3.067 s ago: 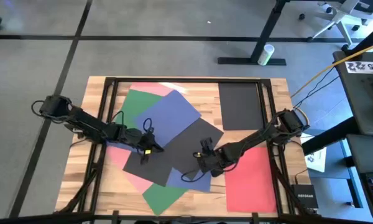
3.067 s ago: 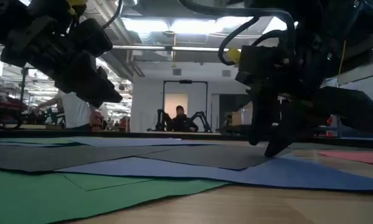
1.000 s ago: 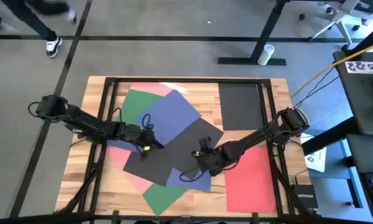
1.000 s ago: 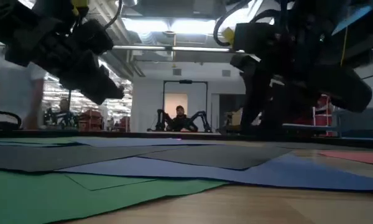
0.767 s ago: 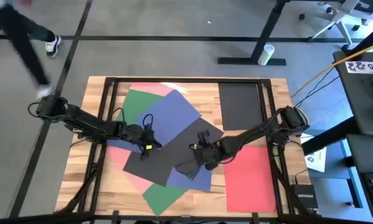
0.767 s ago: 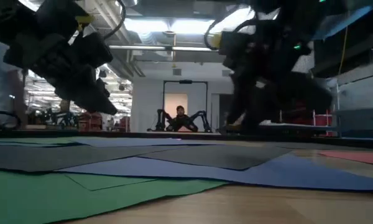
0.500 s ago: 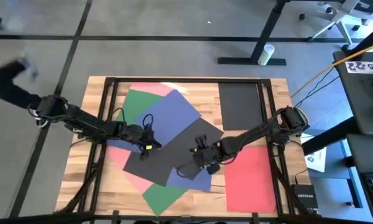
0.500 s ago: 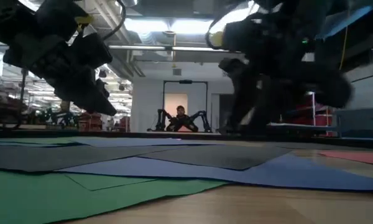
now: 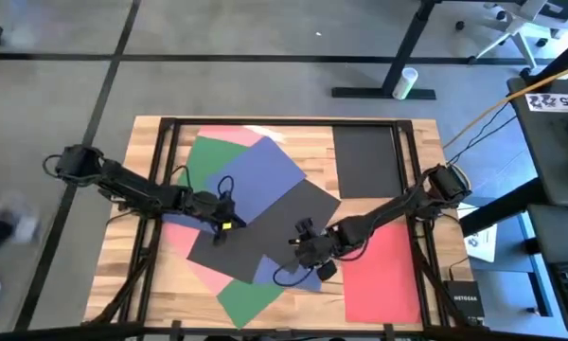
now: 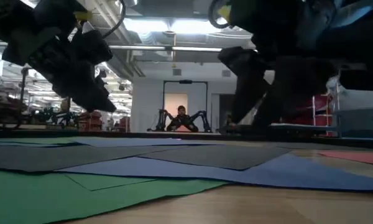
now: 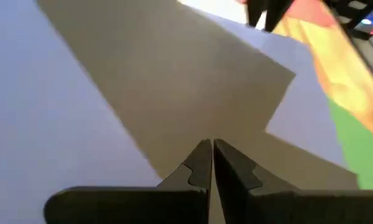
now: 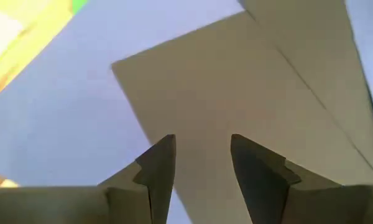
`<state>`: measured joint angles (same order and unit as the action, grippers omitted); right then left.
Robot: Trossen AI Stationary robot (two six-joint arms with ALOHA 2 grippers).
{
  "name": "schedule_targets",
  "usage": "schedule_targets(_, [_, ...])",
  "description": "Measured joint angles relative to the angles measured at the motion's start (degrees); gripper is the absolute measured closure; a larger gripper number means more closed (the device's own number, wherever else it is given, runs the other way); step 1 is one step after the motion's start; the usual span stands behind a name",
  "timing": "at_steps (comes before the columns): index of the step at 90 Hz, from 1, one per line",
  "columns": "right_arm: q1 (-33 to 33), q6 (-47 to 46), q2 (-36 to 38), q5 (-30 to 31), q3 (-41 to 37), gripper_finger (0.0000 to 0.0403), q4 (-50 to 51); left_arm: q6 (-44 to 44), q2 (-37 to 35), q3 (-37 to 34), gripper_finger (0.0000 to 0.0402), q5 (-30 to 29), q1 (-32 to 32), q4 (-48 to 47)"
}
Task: Organize paper
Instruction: Stack the black paper on top of the other black paper on the table
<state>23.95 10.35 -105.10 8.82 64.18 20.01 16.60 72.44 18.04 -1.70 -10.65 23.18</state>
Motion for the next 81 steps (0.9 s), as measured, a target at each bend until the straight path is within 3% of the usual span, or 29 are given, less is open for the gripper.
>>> schedule_targets(31, [0.01,-1.57,0.00,-1.92,0.00,0.0256,-0.04,-0.10,0.04,0.55,0.0402,-0.17,-0.62,-2.49])
schedule_targets(48, [-1.56,-7.02,0.00,-2.94,0.02,0.0256,-1.03,-0.06,0.09,0.55,0.0402,-0.20,-0.62,-3.15])
schedule_targets(64, [-0.41,-9.10,0.00,-3.34,0.02,0.0256,-5.71,-0.45,0.09,0.55,0.0402,-0.20,-0.62,-3.92])
schedule_targets(81, [2.56,-11.99,0.02,0.56,0.09,0.0256,-9.76,-0.13,0.09,0.57,0.0402,-0.30,-0.57,-7.83])
